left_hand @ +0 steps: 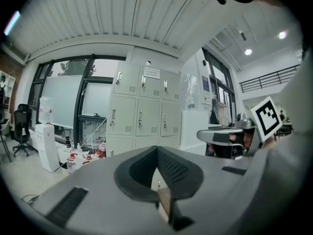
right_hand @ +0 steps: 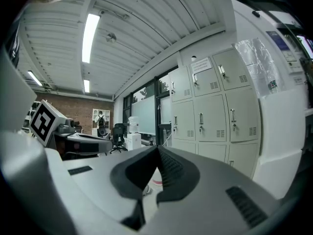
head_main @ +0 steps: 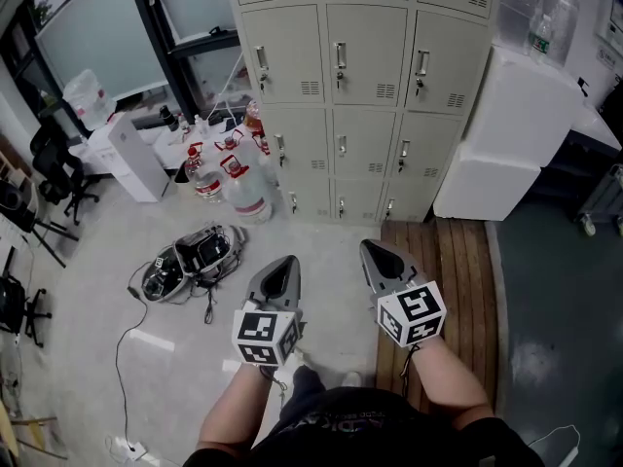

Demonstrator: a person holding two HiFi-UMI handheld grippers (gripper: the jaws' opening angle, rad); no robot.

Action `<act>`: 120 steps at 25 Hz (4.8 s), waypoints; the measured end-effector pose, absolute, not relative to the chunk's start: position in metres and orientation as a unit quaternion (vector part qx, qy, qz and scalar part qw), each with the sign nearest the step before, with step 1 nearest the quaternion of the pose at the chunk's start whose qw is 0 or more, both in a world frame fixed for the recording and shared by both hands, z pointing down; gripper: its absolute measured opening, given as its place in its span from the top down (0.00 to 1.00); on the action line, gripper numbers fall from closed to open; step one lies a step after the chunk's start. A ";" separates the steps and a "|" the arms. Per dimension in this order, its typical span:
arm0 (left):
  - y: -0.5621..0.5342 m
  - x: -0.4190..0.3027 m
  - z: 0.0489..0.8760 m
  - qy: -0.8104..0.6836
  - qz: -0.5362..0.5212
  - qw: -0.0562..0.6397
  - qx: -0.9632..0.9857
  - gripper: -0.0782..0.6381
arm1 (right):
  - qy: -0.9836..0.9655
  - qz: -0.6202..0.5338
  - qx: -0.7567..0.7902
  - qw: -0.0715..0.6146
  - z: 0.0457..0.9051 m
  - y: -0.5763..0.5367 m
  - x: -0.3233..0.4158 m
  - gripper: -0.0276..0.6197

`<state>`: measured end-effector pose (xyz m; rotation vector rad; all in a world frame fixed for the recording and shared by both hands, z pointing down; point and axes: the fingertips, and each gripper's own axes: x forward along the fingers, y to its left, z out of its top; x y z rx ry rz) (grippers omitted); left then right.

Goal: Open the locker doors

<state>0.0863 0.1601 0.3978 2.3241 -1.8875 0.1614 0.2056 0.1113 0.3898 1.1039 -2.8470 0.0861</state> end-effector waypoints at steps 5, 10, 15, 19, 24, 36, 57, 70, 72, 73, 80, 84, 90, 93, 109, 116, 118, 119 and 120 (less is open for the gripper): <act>0.150 0.070 0.399 -0.630 0.058 0.069 0.771 0.89 | -0.933 0.028 0.357 0.045 0.391 0.100 0.188 0.96; 0.135 0.049 0.395 -0.631 0.062 0.067 0.770 0.89 | -0.933 0.034 0.354 0.049 0.390 0.082 0.167 0.96; 0.119 0.019 0.394 -0.633 0.058 0.071 0.768 0.89 | -0.933 0.037 0.354 0.052 0.389 0.064 0.139 0.96; 0.103 -0.009 0.398 -0.633 0.060 0.075 0.768 0.89 | -0.933 0.038 0.354 0.054 0.392 0.045 0.111 0.96; 0.078 -0.043 0.401 -0.634 0.061 0.082 0.766 0.89 | -0.933 0.040 0.352 0.056 0.392 0.019 0.076 0.96; 0.033 -0.125 0.405 -0.624 0.058 0.087 0.774 0.89 | -0.930 0.047 0.361 0.056 0.394 -0.028 -0.012 0.96; -0.014 -0.175 0.399 -0.620 0.056 0.064 0.780 0.89 | -0.932 0.024 0.358 0.050 0.388 -0.081 -0.080 0.96; -0.121 -0.179 0.406 -0.633 0.048 0.071 0.769 0.89 | -0.940 0.042 0.333 0.066 0.409 -0.193 -0.093 0.96; -0.142 -0.181 0.409 -0.634 0.043 0.074 0.768 0.89 | -0.940 0.046 0.329 0.070 0.416 -0.215 -0.097 0.96; -0.153 -0.182 0.412 -0.636 0.040 0.076 0.767 0.89 | -0.941 0.048 0.327 0.073 0.420 -0.226 -0.099 0.96; -0.225 -0.191 0.430 -0.648 0.030 0.091 0.756 0.89 | -0.947 0.058 0.301 0.096 0.446 -0.298 -0.114 0.96; -0.262 -0.196 0.442 -0.656 0.033 0.089 0.749 0.89 | -0.950 0.056 0.287 0.104 0.462 -0.335 -0.123 0.96; -0.305 -0.202 0.465 -0.658 0.047 0.090 0.746 0.89 | -0.950 0.063 0.283 0.113 0.497 -0.382 -0.137 0.96; -0.321 -0.207 0.481 -0.651 0.053 0.094 0.751 0.89 | -0.948 0.076 0.288 0.113 0.519 -0.398 -0.148 0.96; -0.339 -0.257 0.562 -0.568 0.066 0.072 0.817 0.89 | -0.925 0.047 0.367 0.092 0.603 -0.422 -0.219 0.96; -0.352 -0.289 0.621 -0.551 0.051 0.075 0.830 0.89 | -0.906 0.062 0.410 0.082 0.668 -0.447 -0.241 0.87; -0.358 -0.295 0.641 -0.548 0.053 0.074 0.831 0.89 | -0.902 0.059 0.419 0.084 0.687 -0.457 -0.245 0.86; -0.361 -0.297 0.650 -0.547 0.053 0.075 0.832 0.89 | -0.900 0.059 0.424 0.084 0.696 -0.463 -0.246 0.85; -0.364 -0.298 0.660 -0.546 0.051 0.077 0.832 0.89 | -0.898 0.059 0.429 0.085 0.705 -0.469 -0.247 0.84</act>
